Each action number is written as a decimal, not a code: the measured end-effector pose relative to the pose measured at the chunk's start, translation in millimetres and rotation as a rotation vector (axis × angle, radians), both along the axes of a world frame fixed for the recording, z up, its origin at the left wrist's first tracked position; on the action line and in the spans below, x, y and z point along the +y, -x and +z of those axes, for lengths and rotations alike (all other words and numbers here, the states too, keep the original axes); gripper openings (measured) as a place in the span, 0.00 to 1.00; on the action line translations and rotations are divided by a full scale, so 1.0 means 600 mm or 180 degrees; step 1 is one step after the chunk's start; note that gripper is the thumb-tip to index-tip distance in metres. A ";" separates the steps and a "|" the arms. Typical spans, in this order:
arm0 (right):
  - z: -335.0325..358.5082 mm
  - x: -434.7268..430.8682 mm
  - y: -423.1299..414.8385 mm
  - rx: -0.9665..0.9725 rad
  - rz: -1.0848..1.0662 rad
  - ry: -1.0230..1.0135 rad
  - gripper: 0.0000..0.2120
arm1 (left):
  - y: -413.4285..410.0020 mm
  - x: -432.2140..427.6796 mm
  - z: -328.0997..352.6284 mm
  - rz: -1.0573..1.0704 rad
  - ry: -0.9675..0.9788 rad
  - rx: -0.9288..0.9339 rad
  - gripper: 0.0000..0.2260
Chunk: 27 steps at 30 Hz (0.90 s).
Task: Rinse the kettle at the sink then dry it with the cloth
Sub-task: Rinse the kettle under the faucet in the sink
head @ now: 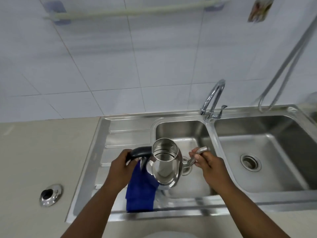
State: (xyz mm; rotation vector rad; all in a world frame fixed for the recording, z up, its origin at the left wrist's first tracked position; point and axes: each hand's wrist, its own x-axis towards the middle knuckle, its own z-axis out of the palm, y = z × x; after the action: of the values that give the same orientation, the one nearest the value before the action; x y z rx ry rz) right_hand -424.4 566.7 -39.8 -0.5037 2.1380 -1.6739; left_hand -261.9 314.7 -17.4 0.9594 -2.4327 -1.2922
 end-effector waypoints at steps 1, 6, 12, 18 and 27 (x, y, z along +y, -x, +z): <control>0.001 0.012 0.009 0.0024 -0.0041 -0.0054 0.14 | 0.014 0.010 -0.005 -0.0063 -0.0019 -0.0018 0.07; 0.002 0.066 0.065 0.0127 -0.0223 -0.0204 0.16 | 0.080 0.059 -0.012 -0.0286 -0.0029 -0.0015 0.10; -0.018 0.095 0.127 0.0125 -0.0296 -0.0183 0.24 | 0.155 0.092 -0.019 -0.0228 -0.0132 -0.0096 0.09; -0.041 0.107 0.179 0.0009 -0.0309 -0.0094 0.26 | 0.210 0.097 -0.030 -0.0378 0.0007 -0.0193 0.08; 0.012 0.105 0.326 -0.0089 -0.0743 0.0231 0.39 | 0.261 0.083 -0.041 -0.0318 0.0011 -0.0243 0.09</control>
State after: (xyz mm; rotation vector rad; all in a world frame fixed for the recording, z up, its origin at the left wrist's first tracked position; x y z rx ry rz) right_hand -620.0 629.9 -32.3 -0.2562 2.1924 -1.8756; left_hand -418.3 364.2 -42.0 0.9130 -2.5700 -1.3054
